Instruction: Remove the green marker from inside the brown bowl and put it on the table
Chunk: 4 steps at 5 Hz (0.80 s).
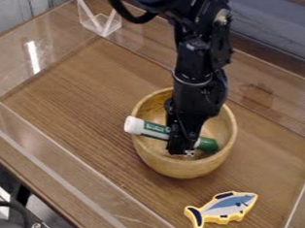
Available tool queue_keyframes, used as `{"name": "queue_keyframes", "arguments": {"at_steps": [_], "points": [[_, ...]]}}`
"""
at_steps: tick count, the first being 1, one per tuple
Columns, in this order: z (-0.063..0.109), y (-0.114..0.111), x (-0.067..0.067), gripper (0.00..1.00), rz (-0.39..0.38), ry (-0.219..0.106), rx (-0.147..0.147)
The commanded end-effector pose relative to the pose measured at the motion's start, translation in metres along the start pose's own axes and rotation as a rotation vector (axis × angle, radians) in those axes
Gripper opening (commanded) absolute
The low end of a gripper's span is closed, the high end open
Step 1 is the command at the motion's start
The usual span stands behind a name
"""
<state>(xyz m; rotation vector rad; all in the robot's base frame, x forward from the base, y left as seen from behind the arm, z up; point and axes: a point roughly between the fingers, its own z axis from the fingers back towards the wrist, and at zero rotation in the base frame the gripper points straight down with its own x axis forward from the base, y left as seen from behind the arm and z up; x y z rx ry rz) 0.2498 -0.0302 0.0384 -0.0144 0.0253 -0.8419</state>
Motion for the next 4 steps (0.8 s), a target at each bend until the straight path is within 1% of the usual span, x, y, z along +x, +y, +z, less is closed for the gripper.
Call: {"name": "queue_keyframes", "arguments": {"at_steps": [1, 4], "points": [[0.0065, 0.0043, -0.0015, 0.0, 0.011, -0.019, 0.02], [0.0073, 0.0049, -0.0045, 0.0, 0.01, -0.02, 0.024]]}}
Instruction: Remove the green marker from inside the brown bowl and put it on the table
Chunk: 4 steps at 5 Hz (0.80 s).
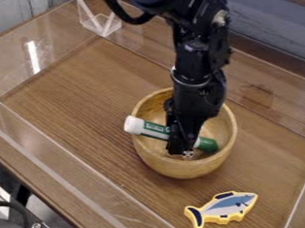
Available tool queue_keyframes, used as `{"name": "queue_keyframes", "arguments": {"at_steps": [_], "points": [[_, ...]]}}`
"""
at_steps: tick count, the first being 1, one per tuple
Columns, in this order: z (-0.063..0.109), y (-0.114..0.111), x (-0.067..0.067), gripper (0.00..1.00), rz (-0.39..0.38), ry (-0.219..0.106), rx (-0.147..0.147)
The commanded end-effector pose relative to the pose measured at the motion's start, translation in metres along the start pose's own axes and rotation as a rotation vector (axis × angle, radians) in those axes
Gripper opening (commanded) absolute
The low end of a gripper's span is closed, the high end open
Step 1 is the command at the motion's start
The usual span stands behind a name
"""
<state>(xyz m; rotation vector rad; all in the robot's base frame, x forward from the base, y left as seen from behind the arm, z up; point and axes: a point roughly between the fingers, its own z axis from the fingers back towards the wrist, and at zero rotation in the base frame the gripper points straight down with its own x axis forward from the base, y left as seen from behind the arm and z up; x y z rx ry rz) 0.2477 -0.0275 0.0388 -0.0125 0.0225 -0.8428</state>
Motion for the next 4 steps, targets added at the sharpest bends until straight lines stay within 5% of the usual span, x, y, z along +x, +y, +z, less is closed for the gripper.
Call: {"name": "queue_keyframes", "arguments": {"at_steps": [1, 4], "points": [[0.0073, 0.0049, -0.0019, 0.0, 0.01, -0.019, 0.023], [0.0094, 0.0053, -0.0048, 0.0, 0.01, -0.02, 0.027]]}}
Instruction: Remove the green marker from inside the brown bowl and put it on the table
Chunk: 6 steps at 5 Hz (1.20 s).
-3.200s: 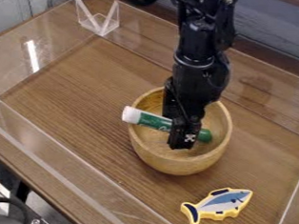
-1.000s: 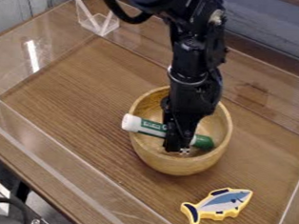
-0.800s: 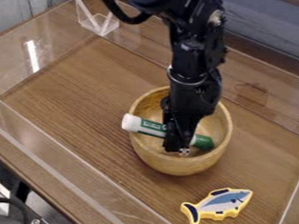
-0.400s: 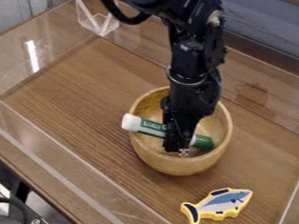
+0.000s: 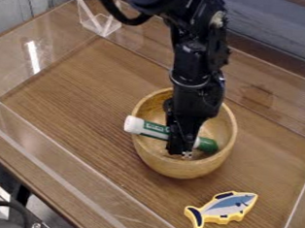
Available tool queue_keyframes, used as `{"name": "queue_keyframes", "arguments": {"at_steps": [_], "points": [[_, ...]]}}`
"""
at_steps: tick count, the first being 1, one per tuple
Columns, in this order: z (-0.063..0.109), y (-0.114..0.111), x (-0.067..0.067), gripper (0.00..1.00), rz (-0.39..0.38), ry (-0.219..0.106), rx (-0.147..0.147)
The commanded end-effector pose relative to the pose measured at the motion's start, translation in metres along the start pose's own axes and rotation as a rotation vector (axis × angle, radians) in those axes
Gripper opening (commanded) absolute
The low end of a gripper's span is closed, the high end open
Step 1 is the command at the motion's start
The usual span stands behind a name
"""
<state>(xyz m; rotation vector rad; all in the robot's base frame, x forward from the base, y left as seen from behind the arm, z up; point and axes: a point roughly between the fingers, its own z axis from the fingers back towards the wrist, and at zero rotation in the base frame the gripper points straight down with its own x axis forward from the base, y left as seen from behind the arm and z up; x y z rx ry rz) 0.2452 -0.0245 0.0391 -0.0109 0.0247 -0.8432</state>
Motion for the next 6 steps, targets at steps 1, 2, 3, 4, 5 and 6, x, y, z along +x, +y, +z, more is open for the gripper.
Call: {"name": "queue_keyframes", "arguments": {"at_steps": [1, 2, 3, 4, 5, 6], "points": [[0.0102, 0.0054, -0.0018, 0.0, 0.01, -0.023, 0.027], [0.0111, 0.0056, -0.0026, 0.0, 0.01, -0.024, 0.029], [0.0132, 0.0047, -0.0044, 0.0, 0.01, -0.027, 0.026], [0.0151, 0.0039, -0.0061, 0.0, 0.01, -0.031, 0.023], [0.0173, 0.0031, -0.0079, 0.0, 0.01, -0.037, 0.019], [0.0197, 0.0025, -0.01, 0.0, 0.01, -0.045, 0.017]]}}
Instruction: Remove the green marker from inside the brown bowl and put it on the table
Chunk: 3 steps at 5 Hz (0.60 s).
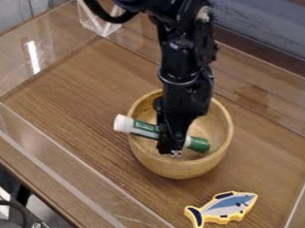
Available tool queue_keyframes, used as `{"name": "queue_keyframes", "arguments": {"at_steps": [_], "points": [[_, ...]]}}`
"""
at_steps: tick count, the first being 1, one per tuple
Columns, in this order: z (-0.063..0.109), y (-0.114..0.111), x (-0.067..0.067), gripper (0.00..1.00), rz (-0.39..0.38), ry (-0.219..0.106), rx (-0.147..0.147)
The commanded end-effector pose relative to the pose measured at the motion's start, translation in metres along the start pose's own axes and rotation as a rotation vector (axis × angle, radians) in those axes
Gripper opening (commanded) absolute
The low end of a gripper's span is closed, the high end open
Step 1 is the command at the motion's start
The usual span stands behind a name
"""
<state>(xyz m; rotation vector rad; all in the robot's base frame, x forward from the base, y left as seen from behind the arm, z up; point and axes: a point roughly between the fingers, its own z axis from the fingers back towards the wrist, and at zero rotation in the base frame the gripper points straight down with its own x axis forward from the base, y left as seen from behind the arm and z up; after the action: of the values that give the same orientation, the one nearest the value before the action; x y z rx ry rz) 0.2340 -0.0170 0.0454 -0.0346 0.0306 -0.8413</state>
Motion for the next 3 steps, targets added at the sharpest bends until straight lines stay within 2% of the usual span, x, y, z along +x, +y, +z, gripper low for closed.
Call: {"name": "queue_keyframes", "arguments": {"at_steps": [1, 3], "points": [[0.0163, 0.005, 0.0012, 0.0, 0.006, -0.051, 0.037], [0.0203, 0.0036, -0.0025, 0.0, -0.005, -0.07, 0.03]]}}
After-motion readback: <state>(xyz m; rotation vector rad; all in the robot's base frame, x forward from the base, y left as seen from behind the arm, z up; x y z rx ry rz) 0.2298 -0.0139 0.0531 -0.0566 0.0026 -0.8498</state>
